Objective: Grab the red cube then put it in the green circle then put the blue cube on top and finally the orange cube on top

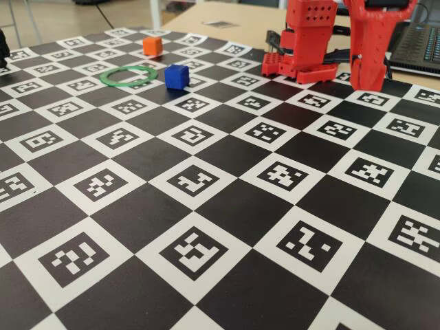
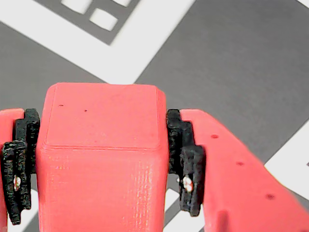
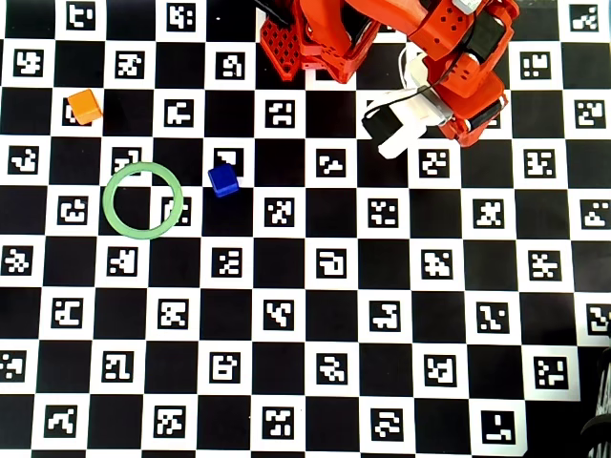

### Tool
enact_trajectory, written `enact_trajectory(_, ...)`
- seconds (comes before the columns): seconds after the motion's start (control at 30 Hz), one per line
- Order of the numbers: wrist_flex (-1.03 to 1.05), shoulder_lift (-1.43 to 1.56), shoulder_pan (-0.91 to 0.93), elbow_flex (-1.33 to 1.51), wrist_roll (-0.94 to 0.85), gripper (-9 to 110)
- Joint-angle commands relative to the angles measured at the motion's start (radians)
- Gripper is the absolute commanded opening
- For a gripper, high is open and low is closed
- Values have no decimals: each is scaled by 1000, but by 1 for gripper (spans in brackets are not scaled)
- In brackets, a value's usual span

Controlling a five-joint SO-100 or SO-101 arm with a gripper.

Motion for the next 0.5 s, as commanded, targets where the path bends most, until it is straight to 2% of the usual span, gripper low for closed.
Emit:
enact_trajectory(0.0,130,35,121,-206,-84,3)
enact_trajectory(0.27,324,25,472,-428,-359,3)
enact_trajectory(0.47,344,-37,796,-505,-580,3)
